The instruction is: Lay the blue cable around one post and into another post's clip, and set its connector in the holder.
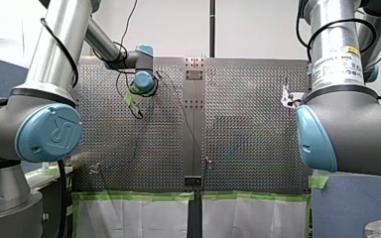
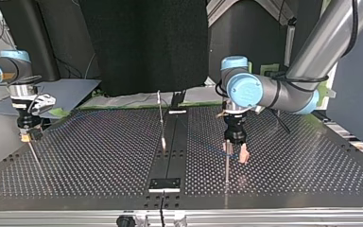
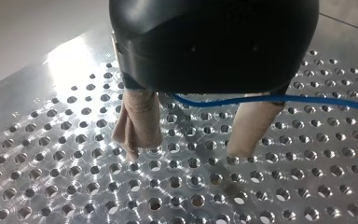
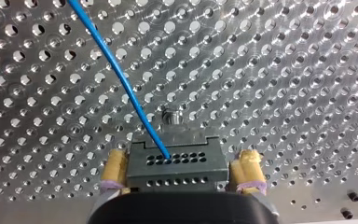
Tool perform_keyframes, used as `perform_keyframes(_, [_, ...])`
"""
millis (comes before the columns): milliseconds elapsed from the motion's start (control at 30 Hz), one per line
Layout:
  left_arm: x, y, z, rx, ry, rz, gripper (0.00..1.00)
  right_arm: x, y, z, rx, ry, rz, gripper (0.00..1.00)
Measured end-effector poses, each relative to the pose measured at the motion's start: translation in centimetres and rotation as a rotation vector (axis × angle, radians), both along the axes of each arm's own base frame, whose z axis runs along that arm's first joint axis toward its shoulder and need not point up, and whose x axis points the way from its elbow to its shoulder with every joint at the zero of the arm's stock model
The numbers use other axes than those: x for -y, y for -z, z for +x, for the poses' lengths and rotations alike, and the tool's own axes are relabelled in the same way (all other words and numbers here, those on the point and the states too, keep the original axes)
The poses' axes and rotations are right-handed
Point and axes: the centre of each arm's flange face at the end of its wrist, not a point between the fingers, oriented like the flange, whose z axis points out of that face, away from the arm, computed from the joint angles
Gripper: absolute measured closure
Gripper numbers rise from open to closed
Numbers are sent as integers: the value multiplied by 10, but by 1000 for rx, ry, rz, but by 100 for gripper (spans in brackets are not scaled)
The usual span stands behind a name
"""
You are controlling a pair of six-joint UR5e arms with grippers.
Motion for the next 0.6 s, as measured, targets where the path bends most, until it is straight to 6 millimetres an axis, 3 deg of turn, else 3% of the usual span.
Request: perform_keyframes(600, [1, 4, -1, -38, 63, -85, 0, 0, 0, 0, -1, 0, 2, 0])
